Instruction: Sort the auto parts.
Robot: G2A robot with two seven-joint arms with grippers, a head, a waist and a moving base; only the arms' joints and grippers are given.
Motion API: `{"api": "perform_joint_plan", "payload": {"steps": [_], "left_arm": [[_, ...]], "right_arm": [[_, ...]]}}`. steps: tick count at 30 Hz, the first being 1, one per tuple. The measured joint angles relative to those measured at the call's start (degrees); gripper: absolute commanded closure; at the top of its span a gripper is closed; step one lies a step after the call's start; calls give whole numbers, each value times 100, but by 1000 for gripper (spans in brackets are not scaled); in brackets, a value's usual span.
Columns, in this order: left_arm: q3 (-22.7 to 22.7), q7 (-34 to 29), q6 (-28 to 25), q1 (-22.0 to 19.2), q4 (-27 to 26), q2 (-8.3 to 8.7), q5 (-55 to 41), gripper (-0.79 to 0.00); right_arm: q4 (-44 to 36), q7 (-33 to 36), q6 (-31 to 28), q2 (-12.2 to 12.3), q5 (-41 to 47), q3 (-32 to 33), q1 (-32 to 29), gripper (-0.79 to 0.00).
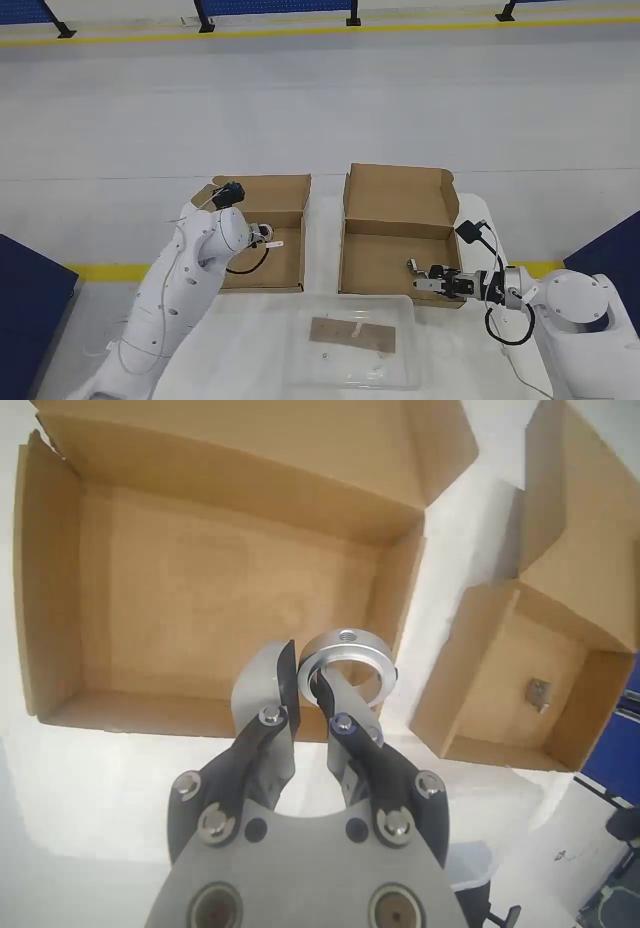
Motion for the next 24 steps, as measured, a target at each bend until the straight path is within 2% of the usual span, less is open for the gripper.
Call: {"api": "perform_joint_plan", "payload": {"steps": [3, 5, 12, 16, 21, 24], "left_arm": [[226, 61, 37, -345, 726, -124, -153, 0], [310, 108, 85, -475, 1034, -181, -300, 0], [338, 131, 99, -492, 1102, -191, -303, 0], [623, 96, 44, -455, 1194, -233, 46, 0], [957, 75, 52, -716, 1795, -412, 6, 0], [1251, 104, 80, -960, 2363, -601, -79, 0]], "right_arm": [[0, 0, 0, 0, 0, 0, 0, -785], [0, 0, 0, 0, 0, 0, 0, -785], [0, 0, 0, 0, 0, 0, 0, -785], [0, 0, 0, 0, 0, 0, 0, -785], [0, 0, 0, 0, 0, 0, 0, -785], [0, 0, 0, 0, 0, 0, 0, -785]]}}
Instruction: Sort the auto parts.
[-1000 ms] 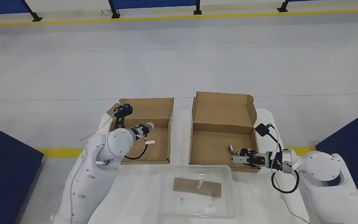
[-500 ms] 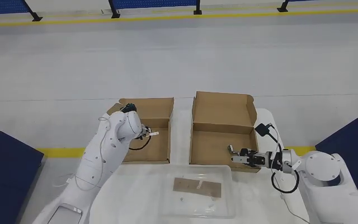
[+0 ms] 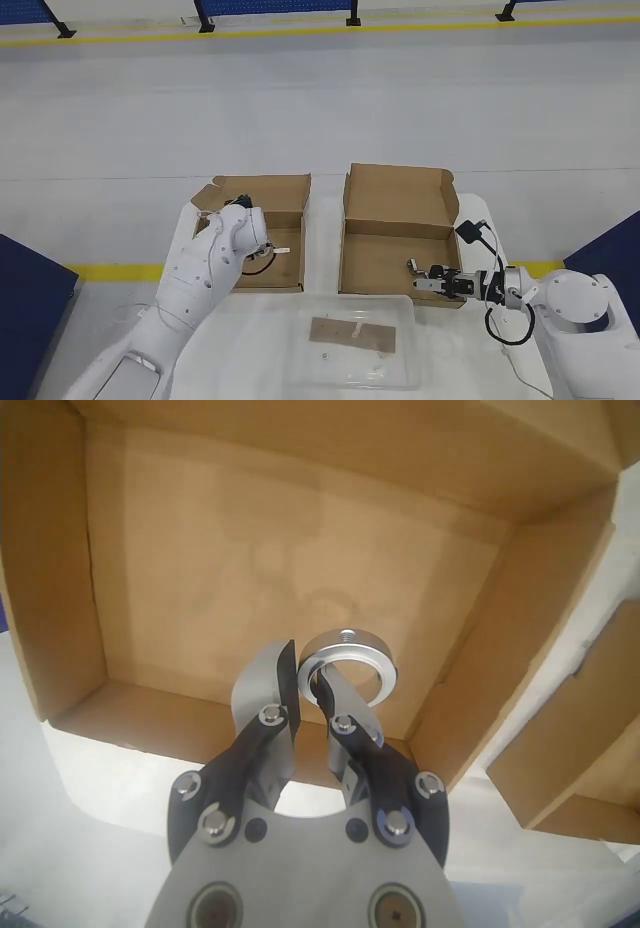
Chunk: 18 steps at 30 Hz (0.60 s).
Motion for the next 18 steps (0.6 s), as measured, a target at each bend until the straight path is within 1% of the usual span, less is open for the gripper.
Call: {"api": "perform_joint_plan", "payload": {"steps": [3, 9, 12, 18], "left_arm": [[245, 56, 56, -197, 465, -189, -95, 0], [492, 190, 0, -523, 1335, -511, -387, 0], [549, 295, -94, -647, 1715, -648, -538, 0], [589, 477, -291, -810, 2331, -872, -824, 0]], "right_arm": [[0, 0, 0, 0, 0, 0, 0, -785], [0, 0, 0, 0, 0, 0, 0, -785], [0, 0, 0, 0, 0, 0, 0, -785], [0, 0, 0, 0, 0, 0, 0, -785]]}}
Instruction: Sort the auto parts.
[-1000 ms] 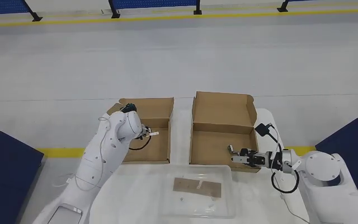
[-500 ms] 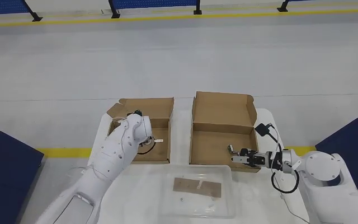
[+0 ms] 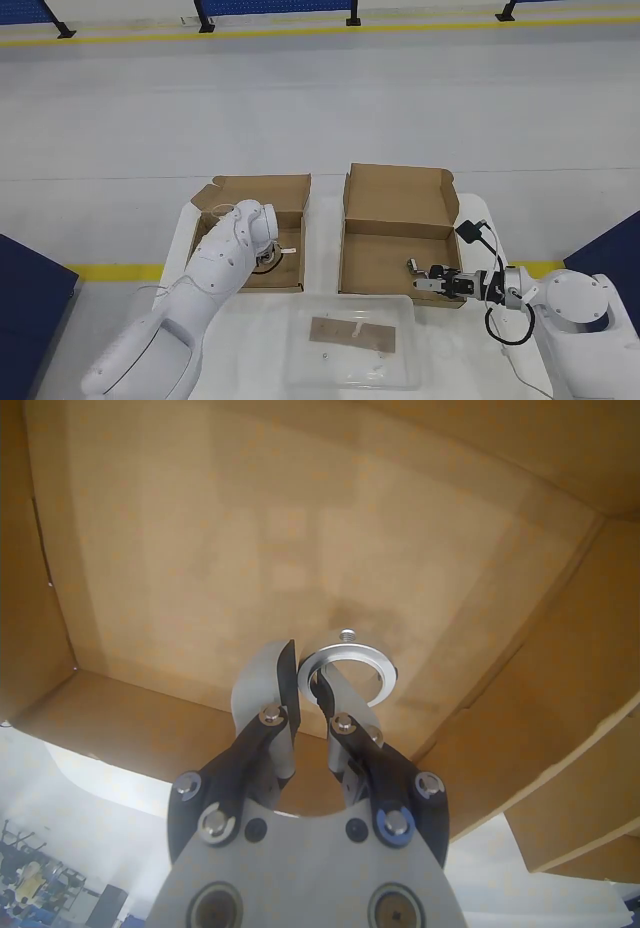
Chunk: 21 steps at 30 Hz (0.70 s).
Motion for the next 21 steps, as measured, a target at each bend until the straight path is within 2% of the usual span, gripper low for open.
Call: {"api": "perform_joint_plan", "payload": {"steps": [13, 15, 16, 17, 21], "left_arm": [[83, 261, -178, -238, 950, -391, -240, -9], [88, 276, -199, -267, 1036, -430, -250, -99], [88, 287, -210, -286, 1087, -455, -260, -191], [86, 296, -218, -302, 1123, -471, -270, -249], [77, 314, -256, -373, 1267, -533, -289, -320]], "right_arm": [[0, 0, 0, 0, 0, 0, 0, -785], [0, 0, 0, 0, 0, 0, 0, -785], [0, 0, 0, 0, 0, 0, 0, -785], [0, 0, 0, 0, 0, 0, 0, -785], [0, 0, 0, 0, 0, 0, 0, -785]]}}
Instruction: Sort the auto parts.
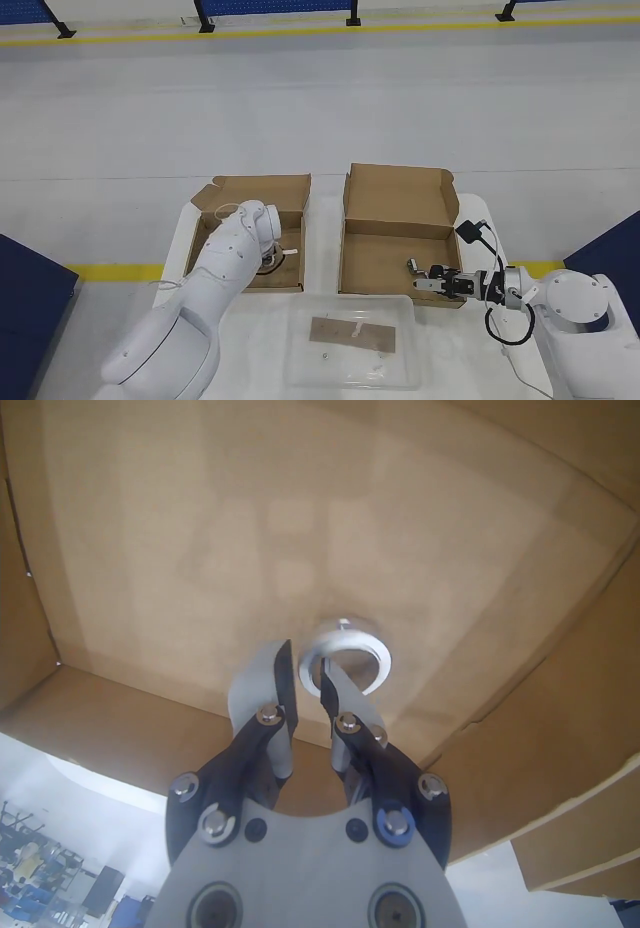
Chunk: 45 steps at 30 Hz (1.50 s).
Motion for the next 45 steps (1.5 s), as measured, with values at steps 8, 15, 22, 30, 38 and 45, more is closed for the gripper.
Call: {"api": "perform_joint_plan", "payload": {"steps": [8, 15, 22, 30, 38, 45], "left_arm": [[-104, 57, 5, -155, 81, -48, -86, -776], [-278, 146, 59, -201, -250, 50, -121, -785], [-776, -36, -326, -31, -1040, 443, -242, -785], [-1990, -942, -645, 1224, -3776, 1306, 159, -785], [-3527, -1970, -951, 3314, -7176, 1899, 354, -785], [-4205, -2002, -1803, 4177, -8131, 2026, -655, -785]], "right_arm": [[0, 0, 0, 0, 0, 0, 0, -785], [0, 0, 0, 0, 0, 0, 0, -785], [0, 0, 0, 0, 0, 0, 0, -785], [0, 0, 0, 0, 0, 0, 0, -785], [0, 0, 0, 0, 0, 0, 0, -785], [0, 0, 0, 0, 0, 0, 0, -785]]}}
